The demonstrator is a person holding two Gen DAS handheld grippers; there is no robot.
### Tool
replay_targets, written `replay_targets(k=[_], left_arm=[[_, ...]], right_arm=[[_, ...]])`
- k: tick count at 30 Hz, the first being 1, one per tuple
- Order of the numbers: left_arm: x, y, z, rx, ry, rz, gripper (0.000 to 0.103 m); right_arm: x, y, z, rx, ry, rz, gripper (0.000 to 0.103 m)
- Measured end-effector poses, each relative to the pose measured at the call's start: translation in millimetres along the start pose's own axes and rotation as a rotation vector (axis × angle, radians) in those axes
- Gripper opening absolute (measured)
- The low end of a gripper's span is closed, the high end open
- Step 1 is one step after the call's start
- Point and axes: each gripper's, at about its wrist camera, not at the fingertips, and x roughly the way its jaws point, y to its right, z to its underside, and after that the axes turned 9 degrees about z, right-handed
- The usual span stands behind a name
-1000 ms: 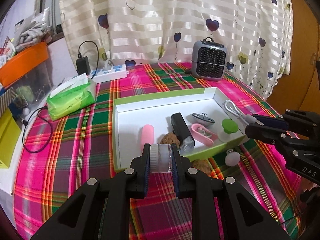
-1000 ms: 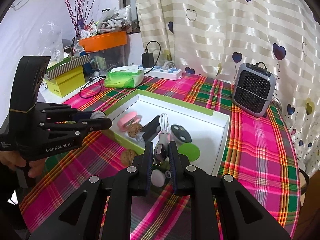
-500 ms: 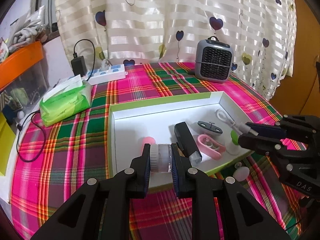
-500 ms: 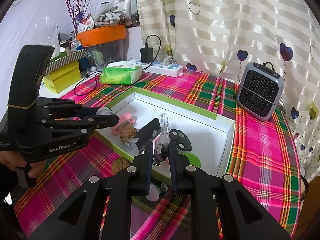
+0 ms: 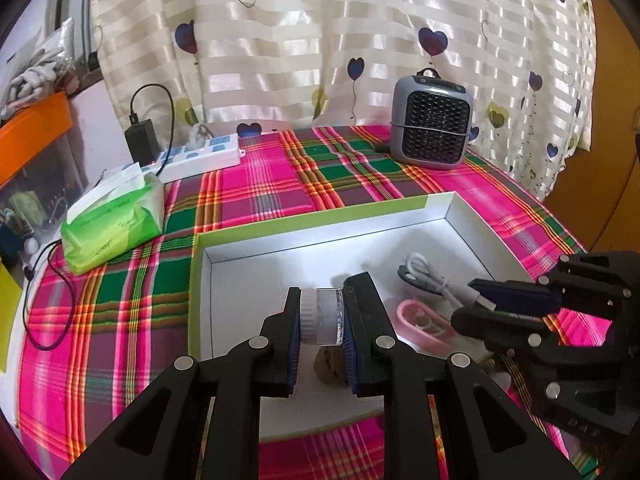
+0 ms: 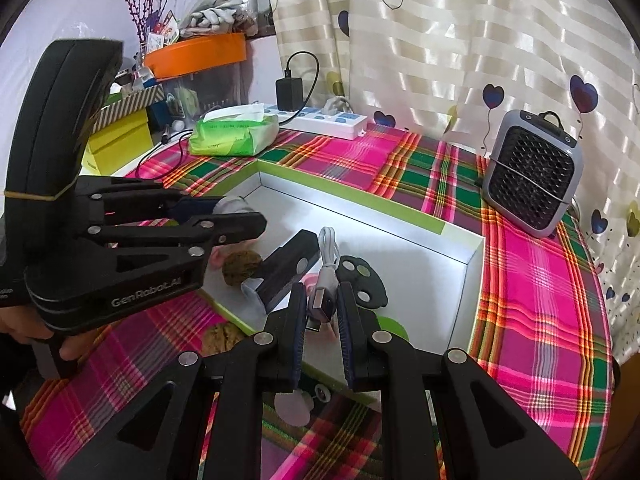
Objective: Organize objects
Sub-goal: 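Carry white cylinder into box with left tool while right tool carries white cable in, then open left gripper releasing cylinder while right gripper releases white cable in box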
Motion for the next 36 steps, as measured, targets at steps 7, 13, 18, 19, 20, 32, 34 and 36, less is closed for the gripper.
replay_targets(k=[7, 13, 18, 19, 20, 32, 34, 36], left_arm=[[11.6, -0.9, -0.7, 0.000, -0.014, -0.005, 0.017], [17.3, -0.3, -0.6, 0.008, -0.021, -0.006, 0.017], [21.3, -3.4, 0.1, 0.000, -0.032, -0.002, 0.017], [22.5, -4.0, 0.2, -0.001, -0.036, -0.001, 0.017], [23.2, -4.0, 0.5, 0.000, -0.038, 0.000, 0.017], [20.1, -0.4, 0.5, 0.005, -0.033, 0.029, 0.019], [18.1, 0.5, -0.3, 0.006, -0.029, 0.033, 0.019], [15.4, 1.1, -0.3, 0.007, -0.024, 0.036, 0.019]], right_arm=[[7.4, 0.5, 0.3, -0.002, -0.011, 0.004, 0.016], [12.3, 0.7, 0.6, -0.006, -0.023, 0.008, 0.016], [14.5, 0.3, 1.2, -0.011, -0.031, 0.005, 0.016], [14.3, 0.0, 1.1, -0.012, -0.031, 0.004, 0.016], [13.9, -0.1, 1.1, -0.013, -0.030, 0.003, 0.016], [5.3, -3.3, 1.9, -0.043, 0.019, 0.031, 0.025], [3.1, -3.1, 1.9, -0.043, 0.029, 0.036, 0.025], [0.3, -2.3, 2.3, -0.036, 0.038, 0.040, 0.025]])
